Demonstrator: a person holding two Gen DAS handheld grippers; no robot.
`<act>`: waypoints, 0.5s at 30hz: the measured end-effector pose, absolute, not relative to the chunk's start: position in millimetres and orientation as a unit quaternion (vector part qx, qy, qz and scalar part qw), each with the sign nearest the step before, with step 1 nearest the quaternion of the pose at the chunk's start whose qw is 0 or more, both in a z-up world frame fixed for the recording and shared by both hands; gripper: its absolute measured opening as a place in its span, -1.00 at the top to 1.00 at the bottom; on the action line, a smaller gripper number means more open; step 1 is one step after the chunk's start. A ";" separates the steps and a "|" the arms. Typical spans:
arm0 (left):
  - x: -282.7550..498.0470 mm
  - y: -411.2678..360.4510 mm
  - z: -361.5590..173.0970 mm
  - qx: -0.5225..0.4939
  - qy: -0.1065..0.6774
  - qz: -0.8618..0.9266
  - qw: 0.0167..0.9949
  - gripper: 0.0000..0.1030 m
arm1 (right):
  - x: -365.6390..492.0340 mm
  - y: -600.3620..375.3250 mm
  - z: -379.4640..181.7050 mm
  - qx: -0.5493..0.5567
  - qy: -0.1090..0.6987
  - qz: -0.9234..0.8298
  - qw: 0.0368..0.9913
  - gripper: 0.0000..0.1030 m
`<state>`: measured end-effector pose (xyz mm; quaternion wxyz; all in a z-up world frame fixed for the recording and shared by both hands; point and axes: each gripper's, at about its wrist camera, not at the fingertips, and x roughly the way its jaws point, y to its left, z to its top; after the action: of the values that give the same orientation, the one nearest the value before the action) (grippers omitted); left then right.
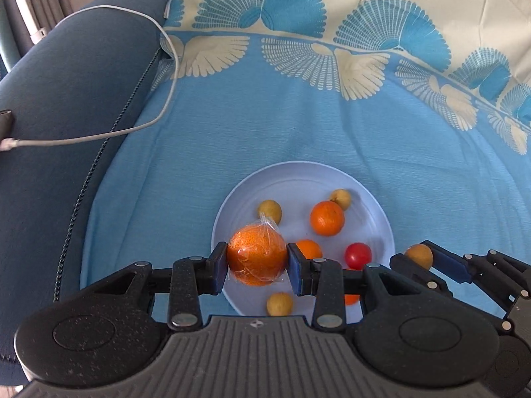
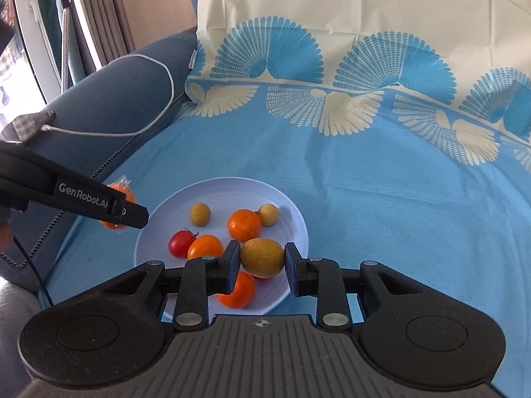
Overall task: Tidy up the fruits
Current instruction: 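Open both tools to release the fruits onto the plate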
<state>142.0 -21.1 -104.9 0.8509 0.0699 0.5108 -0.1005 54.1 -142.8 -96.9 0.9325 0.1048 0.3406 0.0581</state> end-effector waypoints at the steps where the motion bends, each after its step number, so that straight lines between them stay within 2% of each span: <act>1: 146.4 -23.0 -108.8 0.073 0.512 -0.099 0.850 0.20 | 59.2 -141.5 -99.9 0.101 0.342 0.060 0.932 0.42; 6: 164.3 -31.2 -124.9 0.085 0.514 -0.109 0.847 0.20 | 81.7 -139.4 -113.9 0.095 0.350 0.068 0.930 0.42; 7: 166.9 -32.7 -127.1 0.087 0.512 -0.114 0.847 0.03 | 85.2 -139.7 -116.0 0.097 0.350 0.069 0.929 0.41; 8: 168.8 -33.8 -128.4 0.091 0.511 -0.115 0.847 -0.43 | 88.2 -140.2 -118.2 0.101 0.349 0.070 0.929 0.41; 10: 169.2 -33.3 -126.3 0.092 0.498 -0.105 0.856 -0.97 | 94.3 -141.3 -122.1 0.110 0.348 0.077 0.928 0.06; 11: 167.2 -32.0 -122.9 0.091 0.488 -0.102 0.862 -0.99 | 97.2 -142.0 -123.8 0.113 0.354 0.081 0.925 -0.34; 12: 166.0 -31.9 -119.9 0.094 0.485 -0.103 0.863 -0.99 | 98.9 -143.0 -124.5 0.116 0.357 0.080 0.924 -0.53; 15: 162.6 -31.2 -115.9 0.099 0.496 -0.097 0.857 -0.99 | 94.5 -147.1 -122.0 0.121 0.358 0.067 0.923 -0.63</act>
<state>162.6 -31.2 -115.9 0.8571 0.0992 0.4960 -0.0972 94.5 -147.1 -122.0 0.9233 0.1212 0.3582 0.0669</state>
